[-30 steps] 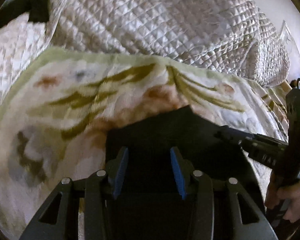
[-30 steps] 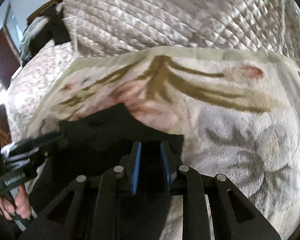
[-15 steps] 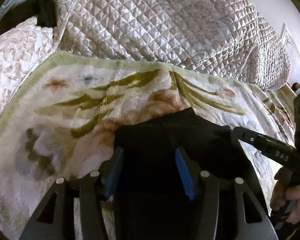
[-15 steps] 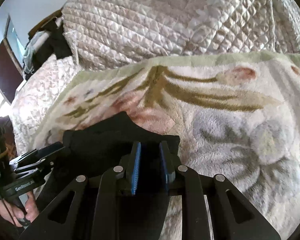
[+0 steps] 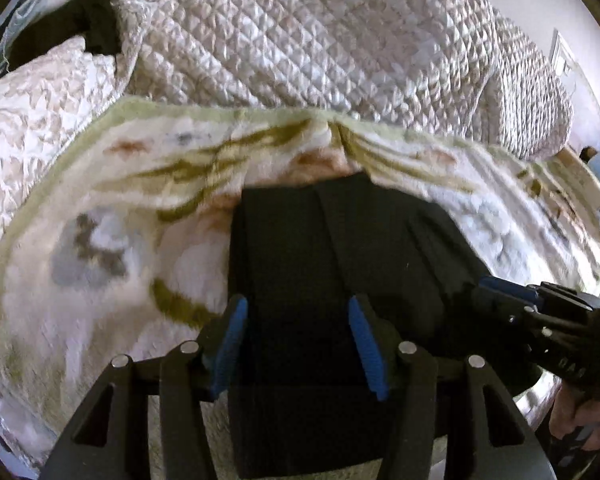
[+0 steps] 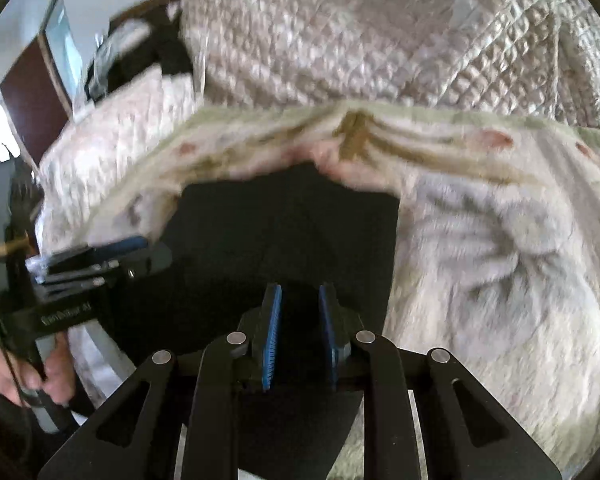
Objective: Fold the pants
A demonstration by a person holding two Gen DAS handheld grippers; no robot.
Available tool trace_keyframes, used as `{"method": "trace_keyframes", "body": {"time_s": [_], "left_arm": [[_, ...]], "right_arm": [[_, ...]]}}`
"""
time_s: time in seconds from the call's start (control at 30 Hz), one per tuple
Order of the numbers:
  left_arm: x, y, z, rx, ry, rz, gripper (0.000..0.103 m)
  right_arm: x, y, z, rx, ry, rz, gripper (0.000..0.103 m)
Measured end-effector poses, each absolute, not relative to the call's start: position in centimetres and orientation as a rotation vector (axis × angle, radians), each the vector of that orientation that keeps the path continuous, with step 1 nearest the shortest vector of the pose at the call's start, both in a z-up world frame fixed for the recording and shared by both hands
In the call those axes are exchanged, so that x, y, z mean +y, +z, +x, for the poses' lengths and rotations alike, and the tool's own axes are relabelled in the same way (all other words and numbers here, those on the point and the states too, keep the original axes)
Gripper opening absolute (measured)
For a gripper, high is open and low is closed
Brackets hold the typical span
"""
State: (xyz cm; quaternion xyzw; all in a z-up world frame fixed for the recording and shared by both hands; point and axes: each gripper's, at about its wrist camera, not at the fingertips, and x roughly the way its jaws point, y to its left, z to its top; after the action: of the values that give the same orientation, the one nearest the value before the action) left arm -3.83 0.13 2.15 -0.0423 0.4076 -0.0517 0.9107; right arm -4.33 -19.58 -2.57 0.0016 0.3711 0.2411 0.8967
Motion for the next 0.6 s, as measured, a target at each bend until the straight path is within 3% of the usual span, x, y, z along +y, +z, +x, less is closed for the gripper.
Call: {"method": "trace_keyframes", "body": {"time_s": [0.23, 0.3, 0.37, 0.6], "left_arm": [[0.5, 2.6, -4.0, 0.817, -0.104, -0.074, 0.056], [0.7, 2.9, -4.0, 0.808, -0.107, -0.078, 0.055], [0.8, 3.0, -4.0, 0.807, -0.11, -0.085, 0.055], [1.9, 3.4, -3.5, 0.798, -0.122, -0.126, 0.056]], "right_arm": [[-19.5, -2.1, -4.5, 0.745, 0.517, -0.001, 0.024], [-19.9, -1.8, -4.5, 0.734, 0.511, 0.011, 0.037], [-20.2, -1.5, -4.4, 0.726, 0.506, 0.029, 0.042], [-21.8, -1.6, -3.4, 0.748, 0.473, 0.109, 0.042]]}}
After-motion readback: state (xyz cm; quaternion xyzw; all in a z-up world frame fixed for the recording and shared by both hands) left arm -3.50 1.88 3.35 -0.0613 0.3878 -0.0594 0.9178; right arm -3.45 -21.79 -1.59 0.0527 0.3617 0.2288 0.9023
